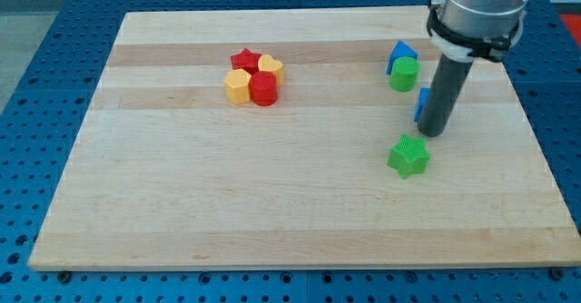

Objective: Push the green star to the bottom of the green circle

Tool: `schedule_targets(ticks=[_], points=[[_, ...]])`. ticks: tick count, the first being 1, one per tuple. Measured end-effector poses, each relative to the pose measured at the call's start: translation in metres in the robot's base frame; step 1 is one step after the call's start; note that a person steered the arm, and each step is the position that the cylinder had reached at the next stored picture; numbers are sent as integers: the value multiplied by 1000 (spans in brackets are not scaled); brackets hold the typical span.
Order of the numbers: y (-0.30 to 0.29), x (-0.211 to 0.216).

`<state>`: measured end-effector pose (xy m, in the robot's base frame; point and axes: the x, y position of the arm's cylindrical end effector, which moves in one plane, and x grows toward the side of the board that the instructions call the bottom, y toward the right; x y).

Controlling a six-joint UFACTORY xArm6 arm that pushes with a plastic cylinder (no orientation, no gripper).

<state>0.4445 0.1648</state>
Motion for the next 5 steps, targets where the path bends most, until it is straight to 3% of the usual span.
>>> schedule_targets(ticks=[3,4,5], points=[[-1,-27],[7,-20],[55,2]])
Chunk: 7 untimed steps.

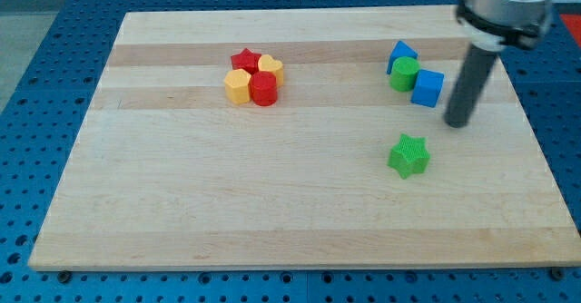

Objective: Push the green star to the bottom of the green circle

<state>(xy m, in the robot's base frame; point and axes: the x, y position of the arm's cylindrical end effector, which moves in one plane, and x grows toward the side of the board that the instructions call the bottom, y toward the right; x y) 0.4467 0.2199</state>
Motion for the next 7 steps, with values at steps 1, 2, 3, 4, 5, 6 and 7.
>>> schedule_targets(ticks=[1,2,3,4,5,6,7], points=[[32,52],[-1,110],[-60,127],[-79,110],[-82,81],[-84,63],[-84,55]])
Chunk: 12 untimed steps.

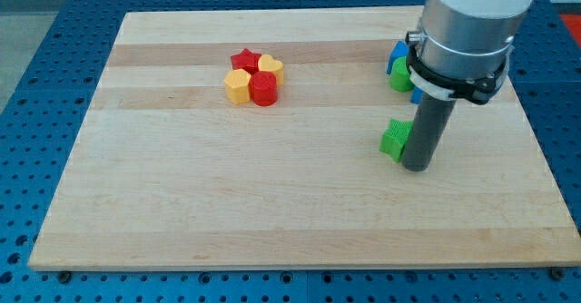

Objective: Push the green star to the bottom of the green circle

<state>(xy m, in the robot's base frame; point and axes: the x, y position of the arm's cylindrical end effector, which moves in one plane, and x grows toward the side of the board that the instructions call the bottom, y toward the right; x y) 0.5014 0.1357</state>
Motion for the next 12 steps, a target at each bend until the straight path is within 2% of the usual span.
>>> schedule_targets(ticks=[2,3,6,7,8,9,11,12], points=[[-49,13],[-62,6],[-3,-31],[-3,-19],[25,-5],[41,-21],[-5,-45],[-5,-47]])
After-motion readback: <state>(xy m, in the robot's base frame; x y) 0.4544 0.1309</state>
